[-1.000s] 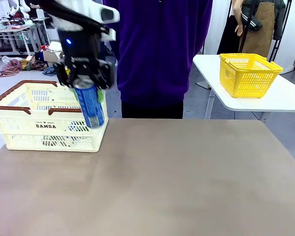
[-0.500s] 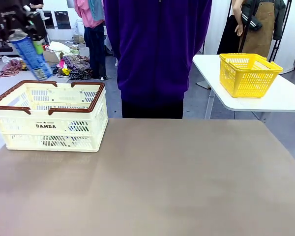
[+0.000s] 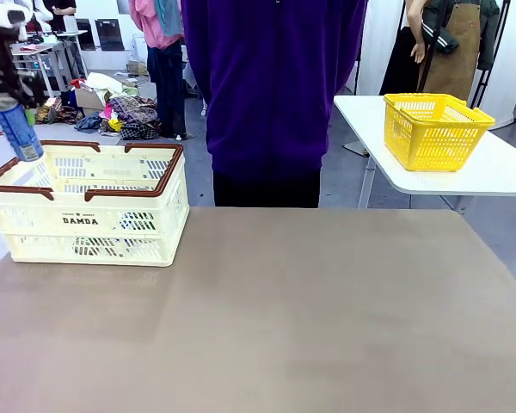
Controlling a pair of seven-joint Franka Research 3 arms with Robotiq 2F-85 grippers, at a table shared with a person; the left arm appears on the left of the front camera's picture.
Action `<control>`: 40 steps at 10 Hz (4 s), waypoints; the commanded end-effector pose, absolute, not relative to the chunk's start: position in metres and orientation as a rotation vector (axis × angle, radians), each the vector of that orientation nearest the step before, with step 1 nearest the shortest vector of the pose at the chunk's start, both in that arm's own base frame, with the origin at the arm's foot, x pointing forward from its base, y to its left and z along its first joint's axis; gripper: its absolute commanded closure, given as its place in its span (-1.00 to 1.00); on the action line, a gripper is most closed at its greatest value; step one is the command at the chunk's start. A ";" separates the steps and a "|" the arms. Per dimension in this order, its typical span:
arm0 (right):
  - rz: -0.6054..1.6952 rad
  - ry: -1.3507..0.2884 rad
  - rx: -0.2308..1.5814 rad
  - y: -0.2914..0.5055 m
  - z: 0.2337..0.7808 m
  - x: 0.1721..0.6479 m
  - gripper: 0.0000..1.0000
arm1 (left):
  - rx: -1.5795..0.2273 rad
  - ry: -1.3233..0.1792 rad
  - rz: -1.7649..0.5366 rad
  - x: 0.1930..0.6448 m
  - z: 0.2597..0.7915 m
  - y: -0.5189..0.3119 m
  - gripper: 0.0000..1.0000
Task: Place the drinks into the Shopping basket.
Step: Pick up one drink and place it into the Shopping basket.
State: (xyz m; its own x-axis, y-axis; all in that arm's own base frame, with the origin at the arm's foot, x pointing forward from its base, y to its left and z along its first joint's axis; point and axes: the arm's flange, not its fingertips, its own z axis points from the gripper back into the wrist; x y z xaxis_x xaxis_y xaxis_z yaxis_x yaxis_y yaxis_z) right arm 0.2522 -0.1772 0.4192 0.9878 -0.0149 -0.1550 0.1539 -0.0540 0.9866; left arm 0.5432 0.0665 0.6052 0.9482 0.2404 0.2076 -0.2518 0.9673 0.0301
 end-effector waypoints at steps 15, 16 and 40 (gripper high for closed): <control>-0.153 0.124 1.628 -0.176 0.424 0.252 -1.00 | 0.040 0.001 -0.214 0.599 0.505 0.061 1.00; -0.153 0.124 1.628 -0.176 0.424 0.252 -1.00 | 0.046 -0.004 -0.206 0.608 0.493 0.063 1.00; -0.153 0.124 1.628 -0.176 0.424 0.252 -1.00 | -0.447 0.041 -0.668 0.482 0.565 0.051 -1.00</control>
